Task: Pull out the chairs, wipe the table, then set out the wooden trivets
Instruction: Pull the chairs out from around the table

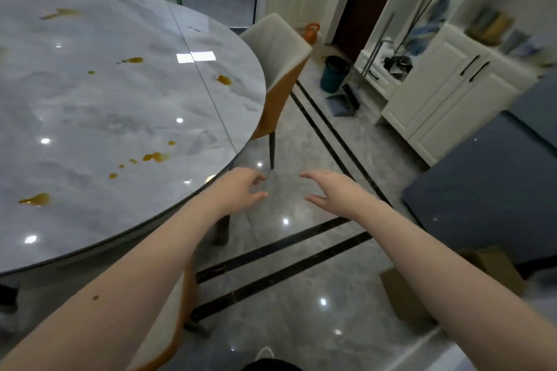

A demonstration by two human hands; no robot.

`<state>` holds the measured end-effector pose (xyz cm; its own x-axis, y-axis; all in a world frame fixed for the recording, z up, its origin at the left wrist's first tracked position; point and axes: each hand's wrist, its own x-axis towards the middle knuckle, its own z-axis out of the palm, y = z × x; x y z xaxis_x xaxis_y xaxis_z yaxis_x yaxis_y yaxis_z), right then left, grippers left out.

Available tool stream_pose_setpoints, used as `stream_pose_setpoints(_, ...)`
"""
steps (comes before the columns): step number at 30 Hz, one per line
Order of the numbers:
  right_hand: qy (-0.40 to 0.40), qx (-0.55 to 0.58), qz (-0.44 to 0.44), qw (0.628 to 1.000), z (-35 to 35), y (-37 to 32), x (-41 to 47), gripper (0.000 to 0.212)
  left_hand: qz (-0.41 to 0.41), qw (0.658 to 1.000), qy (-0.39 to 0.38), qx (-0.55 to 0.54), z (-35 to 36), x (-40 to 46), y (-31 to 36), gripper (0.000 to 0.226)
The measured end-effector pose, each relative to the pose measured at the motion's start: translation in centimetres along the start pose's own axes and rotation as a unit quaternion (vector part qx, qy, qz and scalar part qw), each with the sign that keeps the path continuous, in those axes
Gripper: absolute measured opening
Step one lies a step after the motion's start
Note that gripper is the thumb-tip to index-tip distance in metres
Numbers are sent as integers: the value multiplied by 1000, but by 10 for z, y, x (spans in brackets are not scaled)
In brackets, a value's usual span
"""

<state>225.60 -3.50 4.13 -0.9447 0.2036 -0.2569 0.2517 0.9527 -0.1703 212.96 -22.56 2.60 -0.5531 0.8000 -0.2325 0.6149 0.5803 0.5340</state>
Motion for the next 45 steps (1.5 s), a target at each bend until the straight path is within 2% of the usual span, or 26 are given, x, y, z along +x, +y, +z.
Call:
stream_pose_setpoints(4, 11, -5, 25, 1000, -44, 93, 19, 56, 8, 999, 26, -21, 4, 80, 63, 51)
stream_pose_setpoints(8, 35, 6, 30, 999, -71, 159, 50, 56, 9, 999, 43, -8, -1, 149, 93, 50)
stream_pose_setpoints(18, 54, 18, -3, 998, -123, 267, 210, 59, -33, 995, 72, -59, -34, 331, 105, 50)
stream_pose_setpoints(27, 55, 21, -61, 996, -196, 348, 375, 58, -75, 990, 106, -52, -88, 503, 115, 49)
stream_pose_setpoints(30, 43, 14, -92, 995, -212, 379, 431, 57, -111, 985, 126, -49, -98, 556, 114, 47)
stream_pose_setpoints(36, -1, -16, -195, 981, -241, 435, 550, 58, -224, 959, 164, -61, -111, 659, 120, 56)
stream_pose_setpoints(42, -24, -104, -325, 940, -269, 452, 657, 62, -319, 918, 205, -113, -119, 738, 124, 61)
stream_pose_setpoints(45, -34, -153, -382, 911, -270, 443, 710, 67, -363, 902, 212, -101, -125, 774, 112, 66)
